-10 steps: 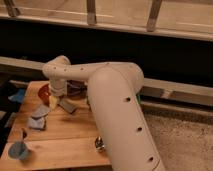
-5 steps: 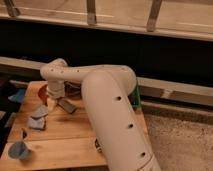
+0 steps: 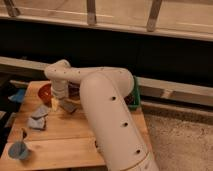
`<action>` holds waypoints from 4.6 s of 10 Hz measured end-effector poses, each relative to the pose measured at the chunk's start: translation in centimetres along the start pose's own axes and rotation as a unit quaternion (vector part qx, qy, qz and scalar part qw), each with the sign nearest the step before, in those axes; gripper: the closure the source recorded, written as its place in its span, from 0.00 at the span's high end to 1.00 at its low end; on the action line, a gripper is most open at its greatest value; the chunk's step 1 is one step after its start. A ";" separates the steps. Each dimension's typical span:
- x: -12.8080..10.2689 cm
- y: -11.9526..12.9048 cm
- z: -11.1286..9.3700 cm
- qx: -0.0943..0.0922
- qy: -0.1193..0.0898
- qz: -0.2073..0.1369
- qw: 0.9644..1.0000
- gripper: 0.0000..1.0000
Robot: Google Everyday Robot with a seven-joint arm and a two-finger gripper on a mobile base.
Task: Place eraser in paper cup
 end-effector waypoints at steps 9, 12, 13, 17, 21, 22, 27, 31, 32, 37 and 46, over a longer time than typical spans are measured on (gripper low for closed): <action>-0.6 -1.5 2.6 0.000 -0.018 0.033 0.999 0.74; -0.5 -1.5 3.3 0.001 -0.019 0.039 0.999 0.53; -0.5 -1.5 3.3 0.002 -0.020 0.040 0.999 0.42; -0.6 -1.1 2.5 0.013 -0.024 0.034 0.999 0.04; 1.0 -0.6 -3.4 0.048 -0.039 0.034 0.997 0.00; 1.8 -0.5 -5.1 0.059 -0.047 0.037 0.996 0.00; 7.9 -0.4 -11.1 0.079 -0.077 0.070 0.991 0.00; 15.5 -0.6 -13.9 0.088 -0.054 0.129 0.986 0.00; 17.1 -0.5 -14.2 0.087 -0.041 0.146 0.985 0.00; 26.5 0.5 -14.2 0.079 -0.003 0.247 0.966 0.00; 27.0 -0.1 -13.9 0.081 -0.005 0.259 0.963 0.00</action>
